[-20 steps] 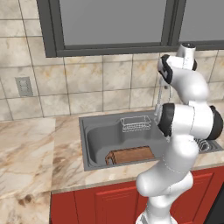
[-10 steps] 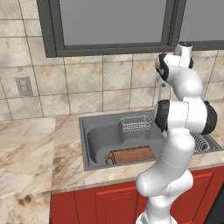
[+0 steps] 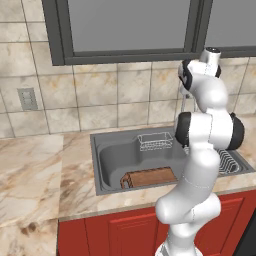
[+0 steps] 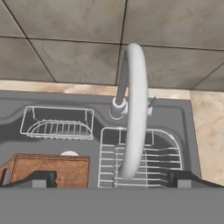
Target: Turn on the sink faucet with hot water and rinse the cutting board for ten seconds, then turn off the faucet. Push the cutting board to reach the water if necessary.
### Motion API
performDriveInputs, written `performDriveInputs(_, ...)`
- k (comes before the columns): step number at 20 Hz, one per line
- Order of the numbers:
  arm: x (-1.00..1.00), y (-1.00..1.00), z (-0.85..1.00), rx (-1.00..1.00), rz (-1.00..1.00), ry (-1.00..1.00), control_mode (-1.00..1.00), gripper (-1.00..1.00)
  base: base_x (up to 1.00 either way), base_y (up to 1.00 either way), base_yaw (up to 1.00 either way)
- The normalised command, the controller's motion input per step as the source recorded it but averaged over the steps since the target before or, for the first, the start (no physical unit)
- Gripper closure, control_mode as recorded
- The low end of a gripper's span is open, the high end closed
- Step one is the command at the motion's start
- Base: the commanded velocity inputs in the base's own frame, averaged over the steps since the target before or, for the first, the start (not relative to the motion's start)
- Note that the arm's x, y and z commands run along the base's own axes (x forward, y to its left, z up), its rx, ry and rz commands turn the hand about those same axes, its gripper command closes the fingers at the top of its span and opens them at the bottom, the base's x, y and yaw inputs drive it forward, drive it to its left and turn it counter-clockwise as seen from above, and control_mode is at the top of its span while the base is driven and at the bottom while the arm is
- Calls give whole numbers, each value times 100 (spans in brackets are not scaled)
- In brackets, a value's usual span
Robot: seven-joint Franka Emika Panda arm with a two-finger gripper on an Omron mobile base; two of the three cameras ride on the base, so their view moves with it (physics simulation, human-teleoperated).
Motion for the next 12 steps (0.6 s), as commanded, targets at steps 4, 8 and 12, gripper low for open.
performDriveInputs(4,10,-6,-2,0,0,0,-100,-100,0,0,0)
performDriveInputs(8,11,-5,-9,0,0,0,-100,-100,0,0,0)
performDriveInputs(12,10,-6,-12,0,0,0,-100,-100,0,0,0)
